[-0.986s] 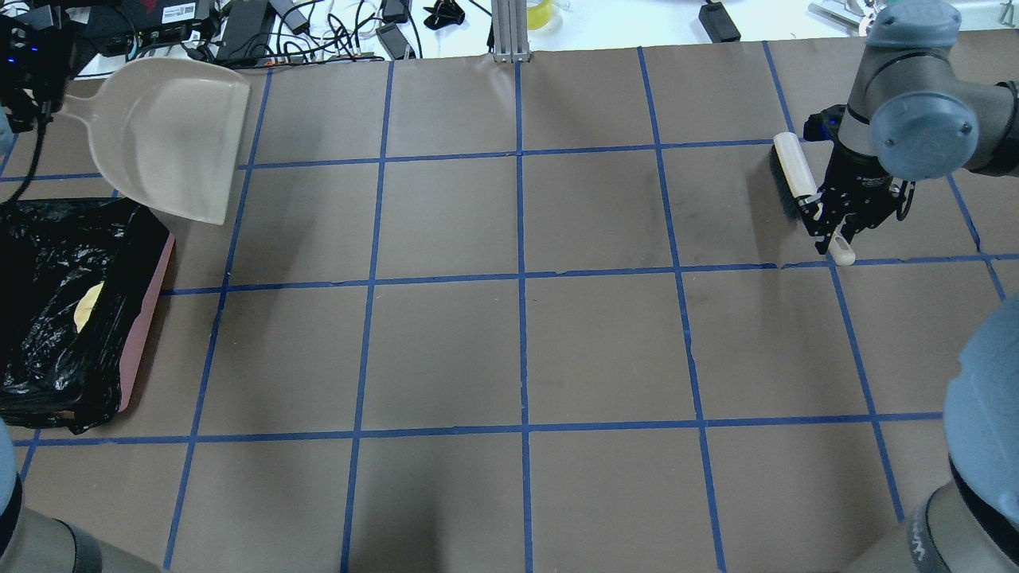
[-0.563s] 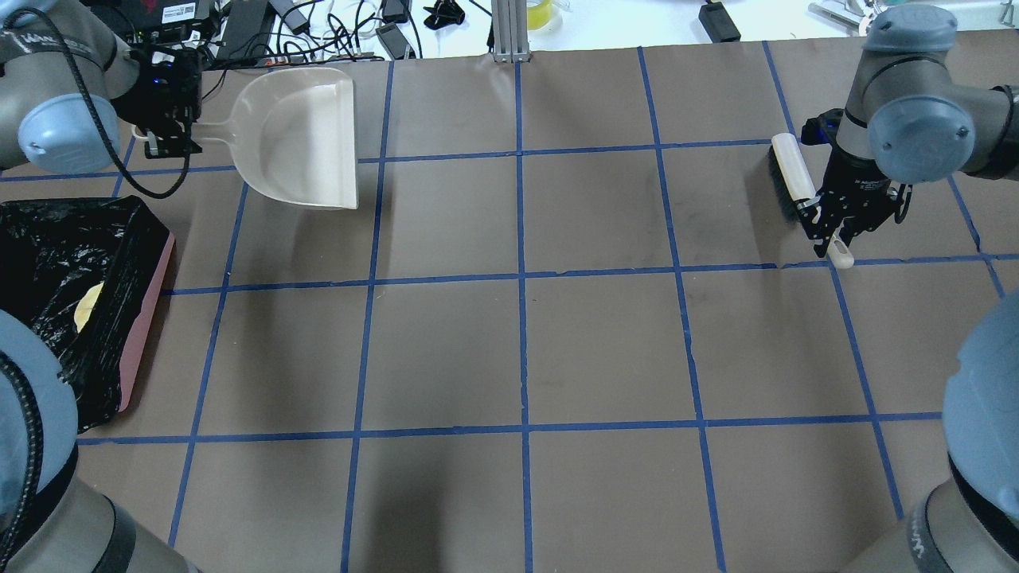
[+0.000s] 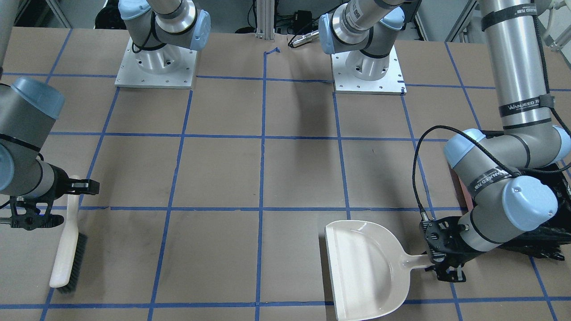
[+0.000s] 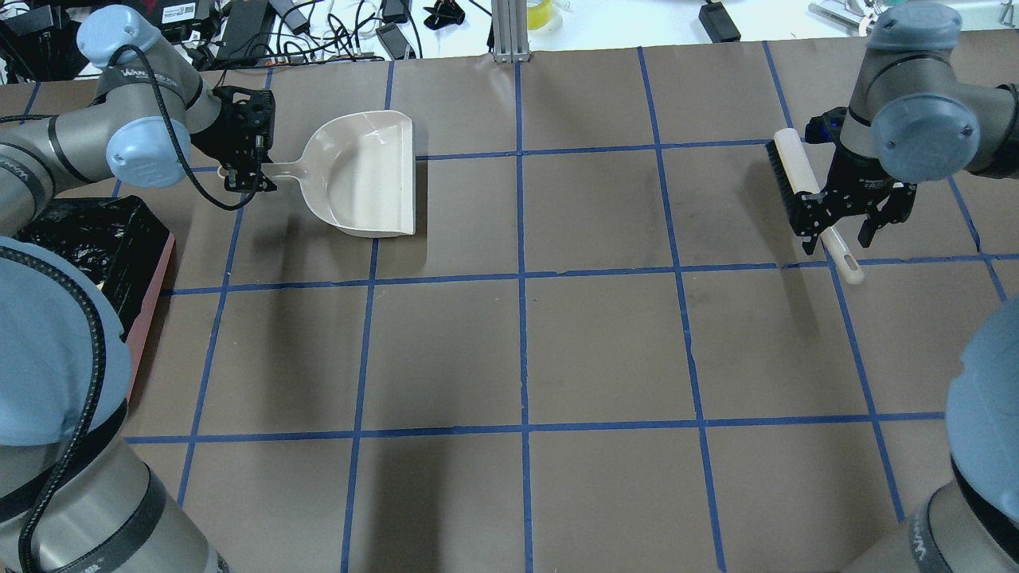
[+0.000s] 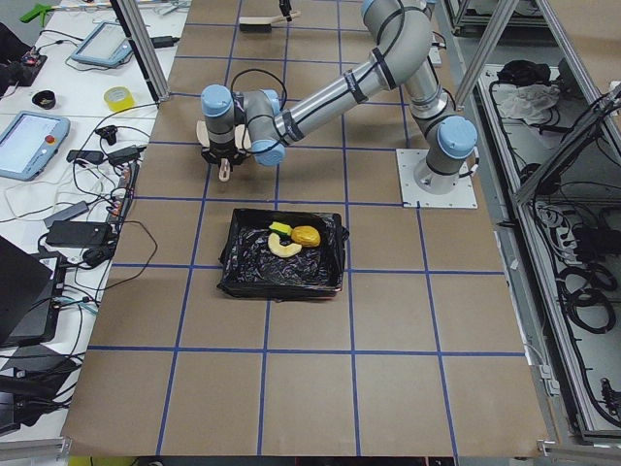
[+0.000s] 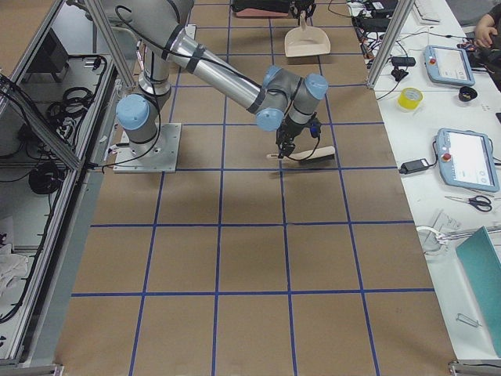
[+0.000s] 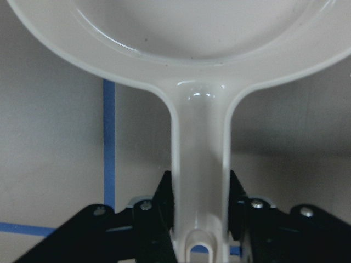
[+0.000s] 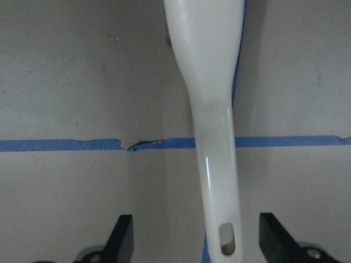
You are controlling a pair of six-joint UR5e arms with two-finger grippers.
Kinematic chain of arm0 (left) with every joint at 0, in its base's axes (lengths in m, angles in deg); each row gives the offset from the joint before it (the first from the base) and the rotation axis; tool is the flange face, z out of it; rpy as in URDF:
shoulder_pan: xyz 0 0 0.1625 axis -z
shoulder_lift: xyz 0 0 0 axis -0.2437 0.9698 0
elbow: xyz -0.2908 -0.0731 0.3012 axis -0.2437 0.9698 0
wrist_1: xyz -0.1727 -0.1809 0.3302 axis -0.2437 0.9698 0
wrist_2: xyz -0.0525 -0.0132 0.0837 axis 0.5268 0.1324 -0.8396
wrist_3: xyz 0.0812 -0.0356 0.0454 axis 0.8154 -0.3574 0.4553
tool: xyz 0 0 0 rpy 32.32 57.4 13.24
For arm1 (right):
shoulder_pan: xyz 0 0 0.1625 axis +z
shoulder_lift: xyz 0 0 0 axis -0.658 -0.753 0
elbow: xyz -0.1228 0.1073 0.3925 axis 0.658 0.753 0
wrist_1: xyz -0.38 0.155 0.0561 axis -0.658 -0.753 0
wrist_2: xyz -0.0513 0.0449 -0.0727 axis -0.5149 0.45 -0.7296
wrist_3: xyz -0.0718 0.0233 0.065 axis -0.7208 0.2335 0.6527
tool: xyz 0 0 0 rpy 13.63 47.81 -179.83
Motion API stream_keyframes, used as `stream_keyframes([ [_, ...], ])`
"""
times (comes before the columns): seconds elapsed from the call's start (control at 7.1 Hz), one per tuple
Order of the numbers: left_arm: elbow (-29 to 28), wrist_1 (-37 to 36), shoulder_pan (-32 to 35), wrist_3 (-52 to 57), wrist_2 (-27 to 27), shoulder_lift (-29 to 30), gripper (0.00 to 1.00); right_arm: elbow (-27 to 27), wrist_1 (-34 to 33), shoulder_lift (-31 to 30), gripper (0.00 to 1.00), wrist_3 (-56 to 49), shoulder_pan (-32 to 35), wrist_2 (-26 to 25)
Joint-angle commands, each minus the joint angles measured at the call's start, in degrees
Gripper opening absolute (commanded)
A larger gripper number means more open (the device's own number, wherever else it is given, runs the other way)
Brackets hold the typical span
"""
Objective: Sweep and dump trash into bin
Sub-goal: 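Lift the empty dustpan and carry it back onto the table with the left gripper, then lower the brush onto the table and open the right gripper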
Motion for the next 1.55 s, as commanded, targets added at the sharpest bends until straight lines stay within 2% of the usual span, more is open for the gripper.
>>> stream_keyframes([
  [0.0,0.11,1.28,1.35,0.14,-2.17,0.61,0.00,0.00,-0.06,-0.22,0.88,0.06,-0.48,0.13],
  [0.28,0.55,3.39,1.44,0.40,-3.75,-0.09,0.00,0.88,-0.59,-1.26,0.99,0.32,-0.57,0.74],
  [0.56,0.64,4.79,1.88,0.41,-5.25,-0.53,0.00,3.94,-0.59,-5.30,1.00,0.68,0.30,1.36],
  [0.7,0.64,4.63,2.14,-0.03,-5.78,-0.45,0.11,7.18,-0.07,-6.71,1.00,3.55,0.48,8.49],
  [0.85,0.64,4.80,2.14,-0.21,-5.88,-0.62,0.49,9.12,0.28,-7.94,1.00,7.84,0.66,9.96],
  [0.99,0.55,4.89,2.14,-0.64,-5.79,-1.40,0.75,9.84,0.20,-9.52,1.00,8.84,3.35,9.89],
  [1.13,0.72,5.33,2.93,-3.43,-5.53,-3.33,0.75,10.02,0.89,-11.45,1.00,14.07,8.60,8.14],
  [1.27,0.72,8.99,3.89,-11.81,-5.35,-6.65,0.74,10.54,4.12,-13.73,1.00,18.82,13.61,7.43],
  [1.41,0.98,12.59,7.73,-21.82,-5.87,-11.21,0.77,10.72,8.94,-15.23,1.00,18.87,15.49,8.03],
])
